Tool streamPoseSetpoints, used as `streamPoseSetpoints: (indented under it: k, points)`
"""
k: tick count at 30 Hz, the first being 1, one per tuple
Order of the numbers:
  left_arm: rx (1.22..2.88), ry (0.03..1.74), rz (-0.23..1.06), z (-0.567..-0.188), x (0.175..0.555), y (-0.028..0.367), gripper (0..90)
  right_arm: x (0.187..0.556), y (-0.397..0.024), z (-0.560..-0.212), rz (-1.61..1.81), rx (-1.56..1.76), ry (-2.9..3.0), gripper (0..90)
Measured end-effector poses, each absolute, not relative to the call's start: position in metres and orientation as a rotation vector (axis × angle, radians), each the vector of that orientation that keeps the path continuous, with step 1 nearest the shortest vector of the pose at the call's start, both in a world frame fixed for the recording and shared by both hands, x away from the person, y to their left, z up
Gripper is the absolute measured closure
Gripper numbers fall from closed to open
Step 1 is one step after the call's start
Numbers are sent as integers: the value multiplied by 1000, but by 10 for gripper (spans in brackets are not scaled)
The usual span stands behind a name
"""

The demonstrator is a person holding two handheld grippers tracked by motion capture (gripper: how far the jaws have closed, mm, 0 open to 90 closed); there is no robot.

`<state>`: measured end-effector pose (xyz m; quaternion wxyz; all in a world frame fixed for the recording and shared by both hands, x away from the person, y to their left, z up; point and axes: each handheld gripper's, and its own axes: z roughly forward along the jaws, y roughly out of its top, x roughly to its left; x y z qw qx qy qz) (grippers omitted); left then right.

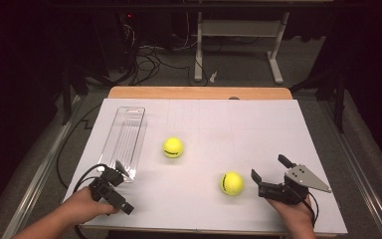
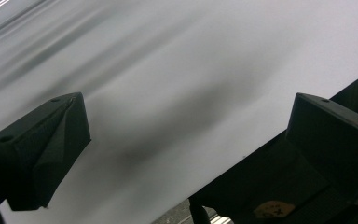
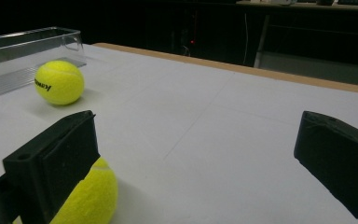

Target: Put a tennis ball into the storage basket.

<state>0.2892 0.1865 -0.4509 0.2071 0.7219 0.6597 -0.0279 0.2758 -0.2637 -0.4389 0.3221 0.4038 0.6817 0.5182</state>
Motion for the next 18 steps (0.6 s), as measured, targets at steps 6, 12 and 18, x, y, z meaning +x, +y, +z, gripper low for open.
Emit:
streamPoseSetpoints:
  k: [6, 12, 18]
  points:
    - [2020, 1813, -94, -447, 289, 174, 6, 276, -264, -439, 1360, 1062, 1789, 4]
    - [2043, 1785, -118, -442, 289, 161, 6, 275, -264, -439, 1362, 1061, 1786, 4]
    - [2061, 1767, -141, -436, 291, 146, 6, 276, -265, -439, 1360, 1061, 1787, 4]
